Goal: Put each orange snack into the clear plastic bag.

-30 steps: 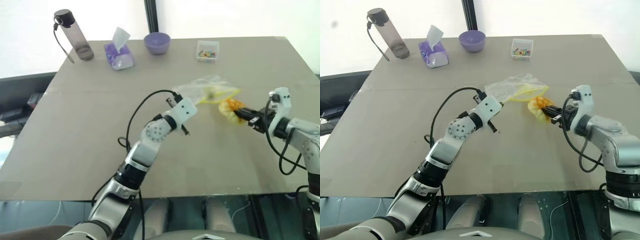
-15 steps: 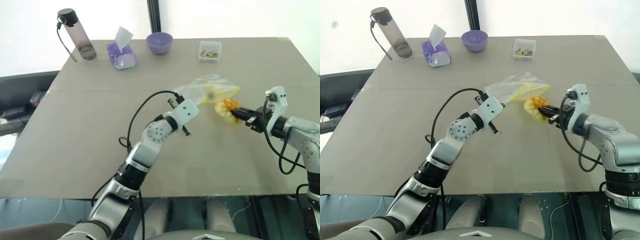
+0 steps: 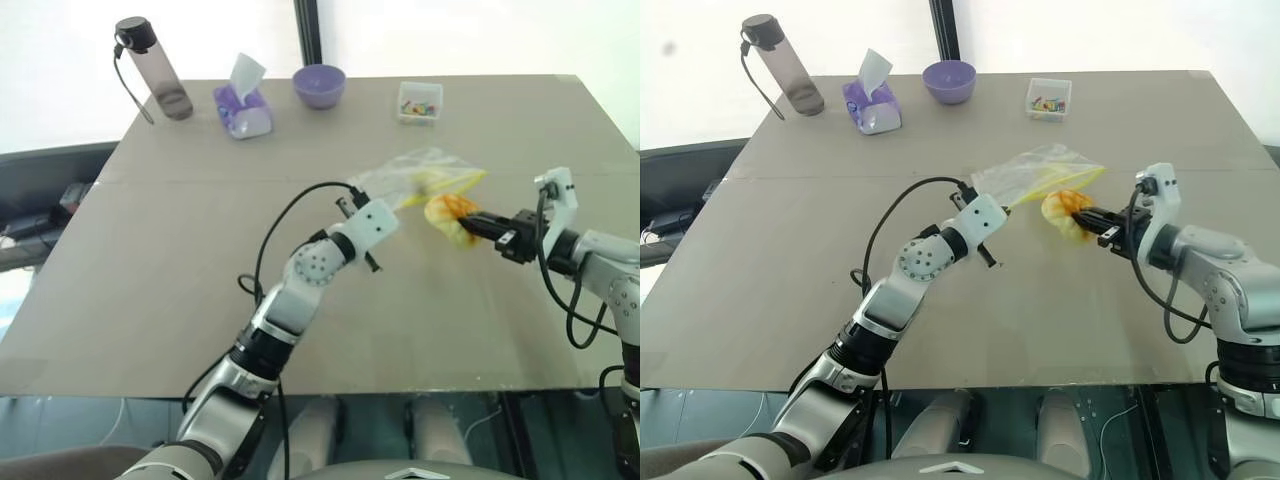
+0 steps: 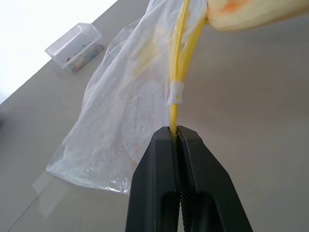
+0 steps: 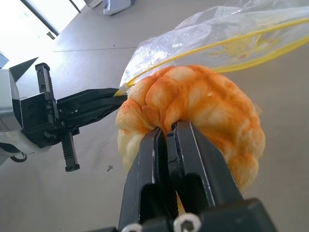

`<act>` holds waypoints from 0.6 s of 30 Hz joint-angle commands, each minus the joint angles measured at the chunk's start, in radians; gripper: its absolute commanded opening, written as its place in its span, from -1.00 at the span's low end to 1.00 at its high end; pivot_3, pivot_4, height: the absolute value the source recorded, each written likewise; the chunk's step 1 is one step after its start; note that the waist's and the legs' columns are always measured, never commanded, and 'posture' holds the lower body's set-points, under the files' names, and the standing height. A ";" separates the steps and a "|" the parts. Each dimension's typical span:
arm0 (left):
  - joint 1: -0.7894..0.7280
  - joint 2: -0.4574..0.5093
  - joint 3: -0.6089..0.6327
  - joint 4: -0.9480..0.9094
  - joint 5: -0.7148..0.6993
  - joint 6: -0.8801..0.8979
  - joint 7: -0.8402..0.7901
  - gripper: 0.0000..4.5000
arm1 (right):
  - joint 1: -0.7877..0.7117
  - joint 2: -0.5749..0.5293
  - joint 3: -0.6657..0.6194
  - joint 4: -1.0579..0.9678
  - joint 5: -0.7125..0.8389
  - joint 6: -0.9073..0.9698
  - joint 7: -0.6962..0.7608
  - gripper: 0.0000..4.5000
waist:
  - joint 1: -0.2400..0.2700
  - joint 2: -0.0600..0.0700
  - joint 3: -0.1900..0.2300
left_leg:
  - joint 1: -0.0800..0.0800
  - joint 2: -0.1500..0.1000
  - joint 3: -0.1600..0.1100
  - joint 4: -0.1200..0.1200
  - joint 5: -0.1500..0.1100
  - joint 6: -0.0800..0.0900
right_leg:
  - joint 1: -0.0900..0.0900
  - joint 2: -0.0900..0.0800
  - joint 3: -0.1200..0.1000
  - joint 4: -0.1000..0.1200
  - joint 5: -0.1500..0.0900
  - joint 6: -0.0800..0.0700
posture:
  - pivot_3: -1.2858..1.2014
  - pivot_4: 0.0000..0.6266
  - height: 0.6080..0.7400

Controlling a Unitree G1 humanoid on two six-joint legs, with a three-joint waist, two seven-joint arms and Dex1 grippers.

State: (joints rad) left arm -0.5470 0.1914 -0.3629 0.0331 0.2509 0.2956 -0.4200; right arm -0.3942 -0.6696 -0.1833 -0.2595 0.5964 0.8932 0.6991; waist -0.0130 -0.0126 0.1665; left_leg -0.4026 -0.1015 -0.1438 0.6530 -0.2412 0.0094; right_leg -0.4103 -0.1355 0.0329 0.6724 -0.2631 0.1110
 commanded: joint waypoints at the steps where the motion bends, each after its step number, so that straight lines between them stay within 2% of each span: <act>1: -0.017 -0.001 -0.001 -0.015 0.005 -0.024 -0.003 -1.00 | -0.022 -0.012 -0.043 -0.027 0.033 -0.010 0.004 -0.93 | 0.000 0.000 0.000 | 0.000 0.000 0.000 0.000 0.000 0.000 | 0.000 0.000 0.000 0.000 0.000 0.000 | 0.03 -0.52 1.00; 6: -0.016 -0.004 -0.001 -0.018 0.005 -0.023 -0.003 -1.00 | -0.021 -0.018 -0.030 -0.021 0.023 -0.023 0.003 -0.93 | 0.000 0.000 0.000 | 0.000 0.000 0.000 0.000 0.000 0.000 | 0.000 0.000 0.000 0.000 0.000 0.000 | 0.03 -0.52 1.00; 11: -0.015 -0.003 0.000 -0.017 0.006 -0.021 -0.003 -1.00 | -0.012 -0.031 -0.071 -0.051 0.096 -0.005 0.040 -0.93 | 0.000 0.000 0.000 | 0.000 0.000 0.000 0.000 0.000 0.000 | 0.000 0.000 0.000 0.000 0.000 0.000 | 0.03 -0.52 1.00; 18: -0.022 -0.011 -0.001 -0.008 0.006 -0.024 0.000 -1.00 | 0.001 -0.059 -0.050 -0.041 0.072 -0.020 0.024 -0.93 | 0.000 0.000 0.000 | 0.000 0.000 0.000 0.000 0.000 0.000 | 0.000 0.000 0.000 0.000 0.000 0.000 | 0.03 -0.52 1.00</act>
State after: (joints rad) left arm -0.5471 0.1853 -0.3630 0.0359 0.2520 0.2928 -0.4201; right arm -0.3940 -0.7131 -0.2141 -0.2707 0.6699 0.8917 0.7252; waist -0.0129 -0.0127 0.1666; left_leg -0.4028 -0.1014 -0.1438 0.6530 -0.2413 0.0094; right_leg -0.4103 -0.1355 0.0328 0.6723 -0.2631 0.1110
